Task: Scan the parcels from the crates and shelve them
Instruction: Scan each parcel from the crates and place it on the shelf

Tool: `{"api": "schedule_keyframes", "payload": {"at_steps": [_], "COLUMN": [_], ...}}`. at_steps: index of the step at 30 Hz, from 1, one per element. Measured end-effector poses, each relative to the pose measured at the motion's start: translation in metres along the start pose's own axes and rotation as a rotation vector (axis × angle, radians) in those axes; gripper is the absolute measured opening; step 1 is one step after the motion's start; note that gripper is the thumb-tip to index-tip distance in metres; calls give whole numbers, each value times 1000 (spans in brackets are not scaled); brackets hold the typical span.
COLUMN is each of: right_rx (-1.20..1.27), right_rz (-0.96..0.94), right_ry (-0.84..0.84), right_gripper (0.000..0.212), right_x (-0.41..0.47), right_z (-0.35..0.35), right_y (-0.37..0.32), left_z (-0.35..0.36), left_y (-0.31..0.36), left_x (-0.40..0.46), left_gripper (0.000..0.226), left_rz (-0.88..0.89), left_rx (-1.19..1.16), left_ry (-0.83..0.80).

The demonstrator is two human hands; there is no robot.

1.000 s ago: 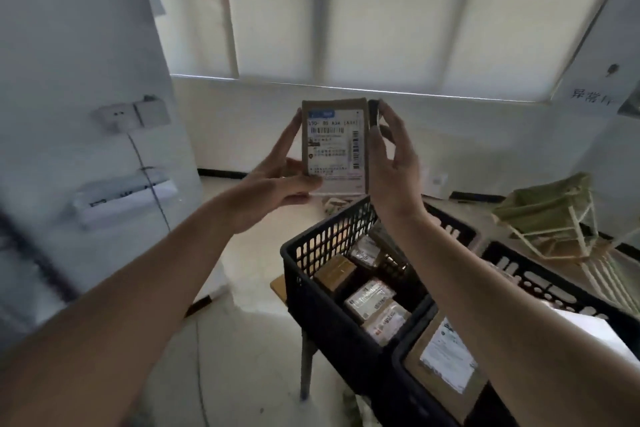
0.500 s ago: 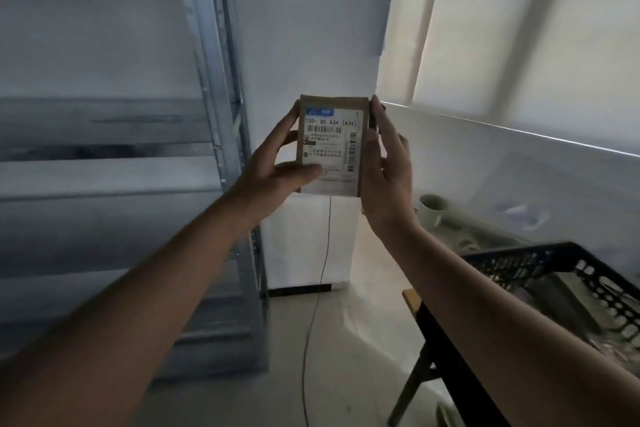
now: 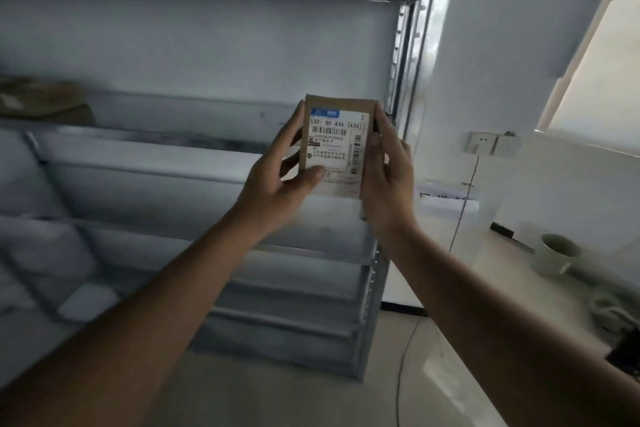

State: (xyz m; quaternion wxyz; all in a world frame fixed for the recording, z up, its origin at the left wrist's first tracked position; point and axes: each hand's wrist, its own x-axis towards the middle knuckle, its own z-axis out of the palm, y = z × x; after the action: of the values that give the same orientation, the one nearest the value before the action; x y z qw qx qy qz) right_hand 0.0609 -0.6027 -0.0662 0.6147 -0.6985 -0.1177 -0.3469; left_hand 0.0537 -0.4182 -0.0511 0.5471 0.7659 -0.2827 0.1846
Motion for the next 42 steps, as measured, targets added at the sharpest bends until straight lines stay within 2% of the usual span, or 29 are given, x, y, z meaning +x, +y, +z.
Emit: {"api": "schedule_keyframes", "payload": {"at_steps": [3,11,25,33,42], "right_rx": [67,153,160,97,38], "right_rz": [19,8,-15,-27,20], "right_ry": [-58,-187,-386,-386,-306], "right_gripper": [58,53,47,46,46], "right_x": [1,20,103,118,109], "right_z": [55,182,384,511,673], "right_y": [-5,9,69,81,78], "left_z": [-47,-146,-282,-382,-537], "left_y": [-17,-70,-197,-259,-337], "left_x": [-8,-1,70,84,93], "left_gripper": [88,77,75,74,74], "left_rz": [44,162,120,106,124], "left_rx": [44,275,409,426,413], "left_ry": [88,230,389,441,343]}}
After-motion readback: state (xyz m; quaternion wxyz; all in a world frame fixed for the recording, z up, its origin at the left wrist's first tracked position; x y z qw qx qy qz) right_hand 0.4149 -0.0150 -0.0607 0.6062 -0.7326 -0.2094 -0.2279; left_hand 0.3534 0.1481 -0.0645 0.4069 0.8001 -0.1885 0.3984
